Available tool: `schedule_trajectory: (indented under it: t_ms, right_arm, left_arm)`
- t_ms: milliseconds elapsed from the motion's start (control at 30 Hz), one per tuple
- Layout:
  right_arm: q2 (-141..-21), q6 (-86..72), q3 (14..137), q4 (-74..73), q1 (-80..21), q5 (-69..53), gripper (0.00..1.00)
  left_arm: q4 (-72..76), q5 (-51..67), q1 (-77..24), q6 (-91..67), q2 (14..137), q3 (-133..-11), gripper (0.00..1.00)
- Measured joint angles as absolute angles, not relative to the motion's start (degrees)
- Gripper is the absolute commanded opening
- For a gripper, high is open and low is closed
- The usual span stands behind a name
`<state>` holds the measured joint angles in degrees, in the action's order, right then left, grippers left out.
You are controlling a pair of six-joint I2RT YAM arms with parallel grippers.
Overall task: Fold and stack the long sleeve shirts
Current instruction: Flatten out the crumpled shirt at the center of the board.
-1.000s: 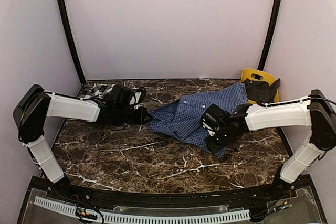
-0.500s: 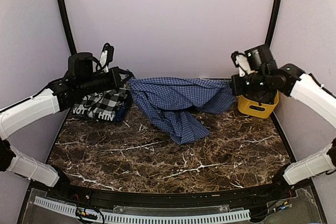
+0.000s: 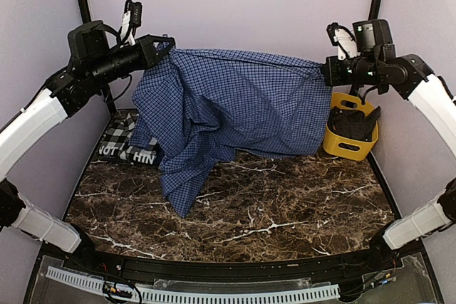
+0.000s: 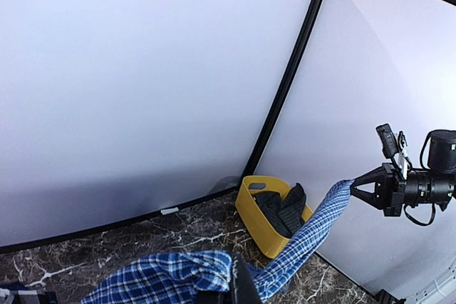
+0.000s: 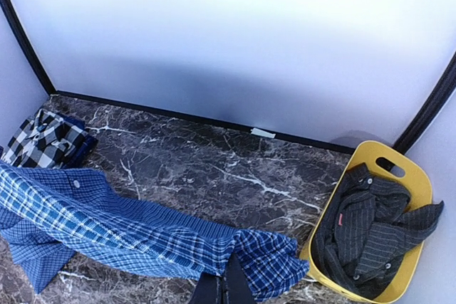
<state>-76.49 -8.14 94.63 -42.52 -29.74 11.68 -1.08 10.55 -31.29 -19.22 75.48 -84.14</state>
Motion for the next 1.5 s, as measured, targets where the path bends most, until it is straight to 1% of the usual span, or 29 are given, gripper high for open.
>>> schedule_trajectory:
  t_ms: [100, 167, 267, 367, 433, 533, 633, 667, 700, 733, 767, 800, 833, 867, 900, 967, 1000, 1033, 1100, 1200, 1367, 1433, 1500]
  right_arm:
    - [-76.55, -7.55, 96.38, -43.44, -28.88, 13.85, 0.00]
    - [-76.09, -7.42, 96.38, -43.64, -28.25, 15.62, 0.00]
    - [-74.00, -7.60, 92.86, -43.88, -27.66, 17.02, 0.00]
    - [-71.66, -8.03, 87.37, -45.08, -27.77, 16.40, 0.00]
    - [-70.70, -8.49, 83.22, -46.94, -27.88, 15.81, 0.00]
    - [-70.57, -9.58, 79.18, -49.50, -27.92, 15.31, 0.00]
    - [-69.78, -11.07, 76.20, -51.16, -27.55, 15.88, 0.00]
    - [-69.17, -11.57, 75.29, -51.46, -27.27, 16.58, 0.00]
    - [-68.40, -12.12, 74.48, -51.83, -26.92, 17.34, 0.00]
    - [-67.61, -12.67, 73.78, -52.25, -26.57, 18.31, 0.00]
    - [-66.78, -13.19, 73.08, -52.73, -26.26, 19.27, 0.00]
    - [-66.28, -13.67, 72.62, -53.04, -26.09, 19.77, 0.00]
    - [-65.80, -14.15, 72.01, -53.23, -26.06, 20.51, 0.00]
    - [-65.41, -14.55, 71.35, -53.30, -26.04, 21.02, 0.00]
    - [-65.17, -14.94, 70.72, -53.36, -26.00, 21.34, 0.00]
    - [-64.88, -15.59, 69.12, -53.39, -25.91, 21.98, 0.00]
    - [-64.86, -15.79, 68.27, -53.41, -25.91, 22.15, 0.00]
    - [-64.88, -16.08, 67.40, -53.41, -25.87, 22.17, 0.00]
    - [-64.86, -16.71, 65.63, -53.25, -25.85, 21.85, 0.00]
    - [-64.60, -17.30, 62.63, -52.80, -25.87, 20.29, 0.00]
    - [-64.66, -17.93, 61.76, -52.23, -25.85, 17.63, 0.00]
    - [-64.60, -17.96, 61.76, -51.79, -25.85, 16.86, 0.00]
    - [-64.60, -17.93, 61.76, -51.40, -25.85, 16.38, 0.00]
  left_arm:
    - [-1.19, 12.16, -31.29, -18.52, 77.62, -85.52, 0.00]
    - [-0.93, 13.50, -31.33, -18.61, 79.20, -84.25, 0.00]
    - [1.78, 15.79, -31.44, -19.38, 78.81, -75.09, 0.00]
    - [4.32, 19.38, -32.08, -20.58, 75.96, -59.96, 0.00]
    - [4.84, 21.89, -33.39, -20.78, 74.74, -53.58, 0.02]
    - [3.92, 23.75, -35.88, -20.05, 72.55, -49.15, 0.06]
    - [1.06, 25.63, -37.50, -18.00, 70.17, -48.14, 0.11]
    - [0.23, 26.37, -37.78, -17.34, 69.56, -48.03, 0.15]
    - [-0.67, 27.31, -37.95, -16.69, 68.84, -47.72, 0.17]
    - [-1.61, 28.58, -38.02, -16.10, 68.18, -47.44, 0.28]
    - [-2.55, 29.85, -38.06, -15.66, 67.66, -47.31, 0.37]
    - [-3.18, 31.22, -38.06, -15.09, 67.31, -47.24, 0.52]
    - [-3.42, 32.42, -38.06, -14.94, 67.05, -47.20, 0.57]
    - [-3.46, 33.93, -38.06, -14.61, 66.78, -47.07, 0.65]
    - [-3.31, 35.05, -38.06, -14.70, 66.50, -46.89, 0.69]
    - [-2.00, 35.44, -38.06, -15.25, 66.08, -46.26, 0.79]
    - [-1.26, 34.68, -38.06, -15.33, 66.08, -46.13, 0.80]
    - [-0.14, 33.56, -38.04, -16.23, 66.30, -46.11, 0.84]
    - [1.48, 29.89, -37.15, -18.48, 68.20, -47.22, 0.87]
    - [1.34, 23.49, -35.14, -21.30, 76.82, -54.87, 0.89]
    - [-3.70, 13.74, -33.85, -21.21, 96.71, -73.25, 0.89]
    - [-6.63, 10.85, -33.91, -20.23, 103.11, -78.52, 0.90]
    - [-9.06, 8.99, -33.91, -19.05, 106.34, -80.14, 0.89]
